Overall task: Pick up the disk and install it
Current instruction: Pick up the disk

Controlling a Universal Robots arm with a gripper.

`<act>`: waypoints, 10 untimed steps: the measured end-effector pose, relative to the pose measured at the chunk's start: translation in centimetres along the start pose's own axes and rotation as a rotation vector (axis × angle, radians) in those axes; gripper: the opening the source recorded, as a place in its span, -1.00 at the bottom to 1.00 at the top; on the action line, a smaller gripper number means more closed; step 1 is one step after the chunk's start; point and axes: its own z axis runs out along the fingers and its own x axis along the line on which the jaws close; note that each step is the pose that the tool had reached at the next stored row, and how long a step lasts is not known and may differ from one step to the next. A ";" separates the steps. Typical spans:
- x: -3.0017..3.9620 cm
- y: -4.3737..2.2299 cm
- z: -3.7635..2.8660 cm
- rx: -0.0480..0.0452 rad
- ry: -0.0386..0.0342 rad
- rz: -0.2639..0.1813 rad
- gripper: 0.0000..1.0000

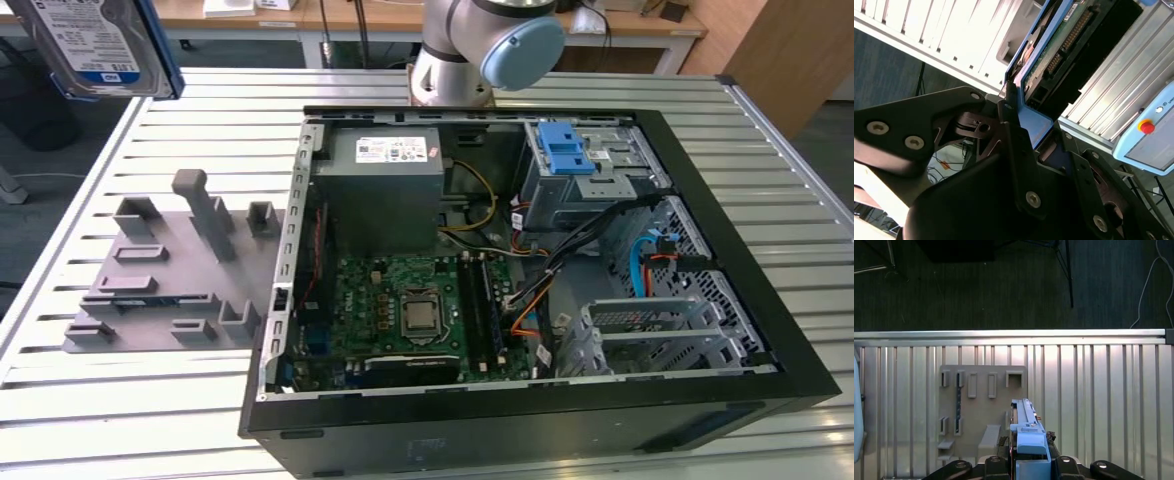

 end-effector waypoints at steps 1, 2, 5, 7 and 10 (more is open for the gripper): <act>0.00 -0.07 0.00 0.0000 0.0000 0.000 -0.27; 0.00 -0.08 0.00 0.0001 0.0000 0.000 -0.27; 0.00 -0.18 0.00 0.0000 0.0000 0.000 -0.27; -0.01 -0.26 0.00 0.0000 0.0000 0.000 -0.27; -0.01 -0.37 0.00 0.0001 0.0000 0.000 -0.27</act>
